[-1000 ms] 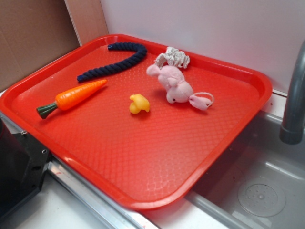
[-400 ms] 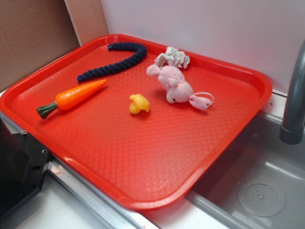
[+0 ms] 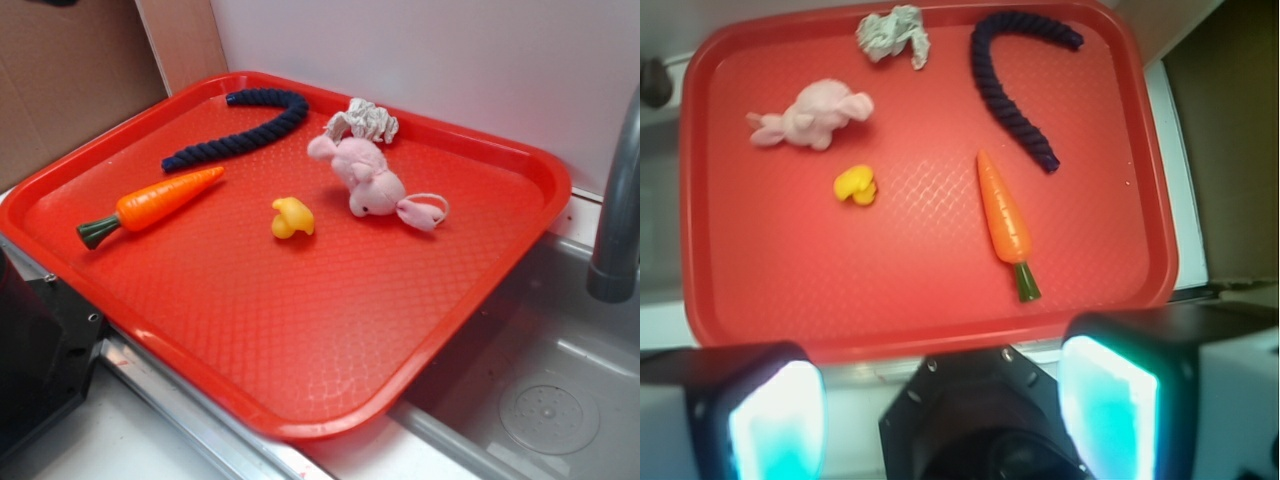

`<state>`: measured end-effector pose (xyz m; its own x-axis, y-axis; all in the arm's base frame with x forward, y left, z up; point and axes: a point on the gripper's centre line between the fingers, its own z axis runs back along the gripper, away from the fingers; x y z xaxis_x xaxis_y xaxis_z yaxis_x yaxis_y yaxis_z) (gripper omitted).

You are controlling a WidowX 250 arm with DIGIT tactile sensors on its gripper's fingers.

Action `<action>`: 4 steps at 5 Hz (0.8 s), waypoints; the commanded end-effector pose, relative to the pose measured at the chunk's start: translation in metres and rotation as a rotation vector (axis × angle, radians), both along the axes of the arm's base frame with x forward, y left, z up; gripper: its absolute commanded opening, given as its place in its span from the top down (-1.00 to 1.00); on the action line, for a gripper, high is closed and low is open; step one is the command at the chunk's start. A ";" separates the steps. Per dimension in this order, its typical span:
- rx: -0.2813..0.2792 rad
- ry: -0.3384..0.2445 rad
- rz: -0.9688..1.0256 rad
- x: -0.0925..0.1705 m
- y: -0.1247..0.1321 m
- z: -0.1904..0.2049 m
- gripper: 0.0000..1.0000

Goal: Grab the yellow duck.

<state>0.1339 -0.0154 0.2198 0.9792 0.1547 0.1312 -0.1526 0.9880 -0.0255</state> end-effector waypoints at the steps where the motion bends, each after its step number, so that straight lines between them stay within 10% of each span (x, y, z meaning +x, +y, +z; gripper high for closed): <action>1: -0.002 -0.052 0.145 0.042 -0.011 -0.043 -1.00; 4: 0.064 -0.032 0.231 0.067 -0.044 -0.116 -1.00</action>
